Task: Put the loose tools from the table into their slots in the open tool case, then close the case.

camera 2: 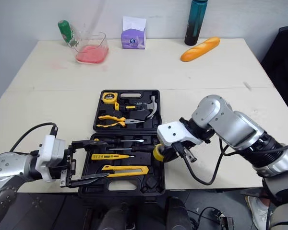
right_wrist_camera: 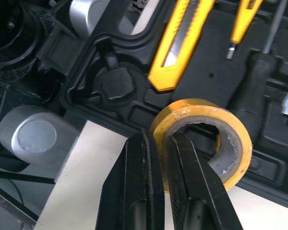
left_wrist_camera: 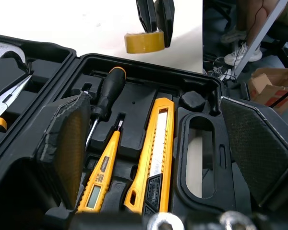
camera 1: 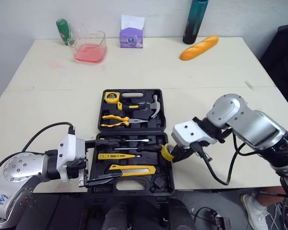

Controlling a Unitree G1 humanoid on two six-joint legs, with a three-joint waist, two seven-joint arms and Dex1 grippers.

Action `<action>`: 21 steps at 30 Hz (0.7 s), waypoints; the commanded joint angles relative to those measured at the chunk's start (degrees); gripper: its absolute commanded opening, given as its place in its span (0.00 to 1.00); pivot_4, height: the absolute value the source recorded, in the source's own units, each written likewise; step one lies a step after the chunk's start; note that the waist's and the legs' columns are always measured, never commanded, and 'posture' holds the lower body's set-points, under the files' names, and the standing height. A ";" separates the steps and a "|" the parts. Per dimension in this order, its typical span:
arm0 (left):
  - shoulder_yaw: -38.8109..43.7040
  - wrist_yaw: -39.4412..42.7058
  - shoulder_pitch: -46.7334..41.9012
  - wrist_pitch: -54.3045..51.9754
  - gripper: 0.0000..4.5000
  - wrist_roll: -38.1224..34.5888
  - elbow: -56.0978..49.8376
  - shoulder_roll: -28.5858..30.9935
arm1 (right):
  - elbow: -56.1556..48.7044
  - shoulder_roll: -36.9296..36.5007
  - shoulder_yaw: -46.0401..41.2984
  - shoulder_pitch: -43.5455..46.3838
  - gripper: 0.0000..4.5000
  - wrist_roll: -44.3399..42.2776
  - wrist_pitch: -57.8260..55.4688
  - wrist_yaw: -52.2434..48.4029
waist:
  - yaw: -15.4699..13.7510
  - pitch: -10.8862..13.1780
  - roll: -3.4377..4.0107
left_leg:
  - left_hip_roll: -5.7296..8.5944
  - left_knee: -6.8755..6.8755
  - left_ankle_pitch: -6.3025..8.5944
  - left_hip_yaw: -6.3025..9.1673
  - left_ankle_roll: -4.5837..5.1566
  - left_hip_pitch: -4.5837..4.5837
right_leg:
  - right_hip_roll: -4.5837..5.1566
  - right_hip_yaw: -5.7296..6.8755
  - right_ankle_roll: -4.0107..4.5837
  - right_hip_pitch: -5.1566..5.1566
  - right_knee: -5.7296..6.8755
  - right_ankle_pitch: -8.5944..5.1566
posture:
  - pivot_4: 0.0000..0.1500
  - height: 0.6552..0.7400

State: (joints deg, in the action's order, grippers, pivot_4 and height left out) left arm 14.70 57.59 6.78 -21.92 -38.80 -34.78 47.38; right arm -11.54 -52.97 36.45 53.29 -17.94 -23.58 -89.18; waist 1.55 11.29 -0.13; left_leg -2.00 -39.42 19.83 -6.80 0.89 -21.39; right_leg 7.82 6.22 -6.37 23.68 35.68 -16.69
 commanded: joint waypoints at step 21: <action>7.33 0.27 10.37 -1.17 1.00 -1.15 -5.71 1.39 | -7.13 4.58 14.30 2.71 0.01 3.32 3.98 -3.32 | 0.09 -0.01 -0.01 | -0.12 -0.12 0.08 0.00 0.00 0.02 | 0.00 0.06 0.09 0.00 -0.03 -0.05 | 1.00 1.00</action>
State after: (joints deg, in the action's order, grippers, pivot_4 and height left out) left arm 20.39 57.49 17.12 -23.22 -38.68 -39.69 48.22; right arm -17.85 -47.51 50.15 54.68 -15.69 -20.82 -89.34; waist 1.64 11.28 -0.14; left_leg -2.12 -39.54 19.91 -6.80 0.88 -21.37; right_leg 7.82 6.28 -6.28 23.69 35.65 -16.75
